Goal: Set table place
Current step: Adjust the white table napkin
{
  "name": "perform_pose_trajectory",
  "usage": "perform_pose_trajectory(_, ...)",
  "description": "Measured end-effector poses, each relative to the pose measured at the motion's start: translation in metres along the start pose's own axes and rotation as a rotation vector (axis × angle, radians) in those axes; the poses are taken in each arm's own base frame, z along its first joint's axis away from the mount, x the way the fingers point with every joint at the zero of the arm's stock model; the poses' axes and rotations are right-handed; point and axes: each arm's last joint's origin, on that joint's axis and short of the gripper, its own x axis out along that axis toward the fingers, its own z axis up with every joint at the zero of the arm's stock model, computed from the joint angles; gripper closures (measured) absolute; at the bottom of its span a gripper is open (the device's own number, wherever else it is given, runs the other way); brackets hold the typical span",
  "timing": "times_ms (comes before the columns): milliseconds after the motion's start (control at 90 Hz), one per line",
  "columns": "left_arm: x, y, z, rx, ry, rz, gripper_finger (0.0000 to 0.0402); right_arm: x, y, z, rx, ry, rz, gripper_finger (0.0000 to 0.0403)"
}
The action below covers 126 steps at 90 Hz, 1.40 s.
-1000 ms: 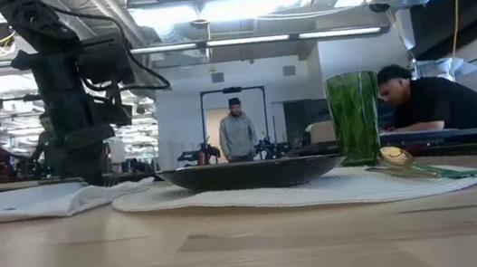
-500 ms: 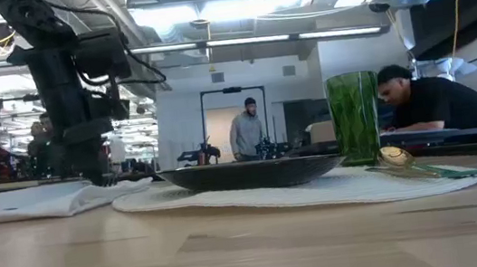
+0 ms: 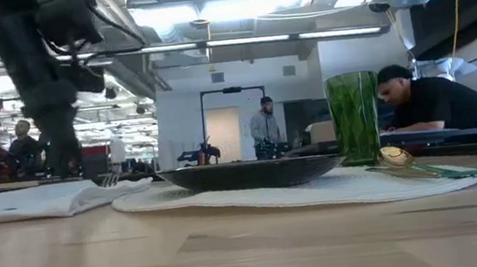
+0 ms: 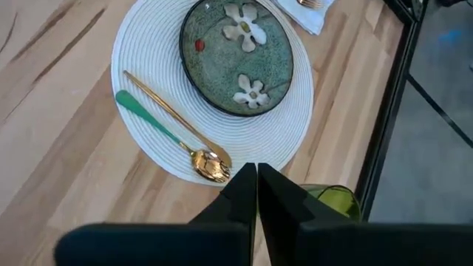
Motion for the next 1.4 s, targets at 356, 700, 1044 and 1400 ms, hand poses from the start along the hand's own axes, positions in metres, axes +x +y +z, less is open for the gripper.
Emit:
perform_pose_trajectory(356, -0.006, -0.031, -0.028, 0.024, 0.158, -0.072, 0.0402, 0.000, 0.000, 0.000, 0.000, 0.000, 0.000, 0.0403)
perform_pose_trajectory(700, 0.002, -0.055, -0.042, 0.118, 0.218, -0.062, 0.0402, 0.000, 0.000, 0.000, 0.000, 0.000, 0.001, 0.0403)
perform_pose_trajectory(1044, 0.017, -0.075, -0.045, 0.170, 0.223, -0.071, 0.0402, 0.000, 0.000, 0.000, 0.000, -0.001, 0.003, 0.0403)
perform_pose_trajectory(1400, 0.019, -0.077, -0.043, 0.165, 0.205, -0.083, 0.0402, 0.000, 0.000, 0.000, 0.000, -0.001, 0.004, 0.0403)
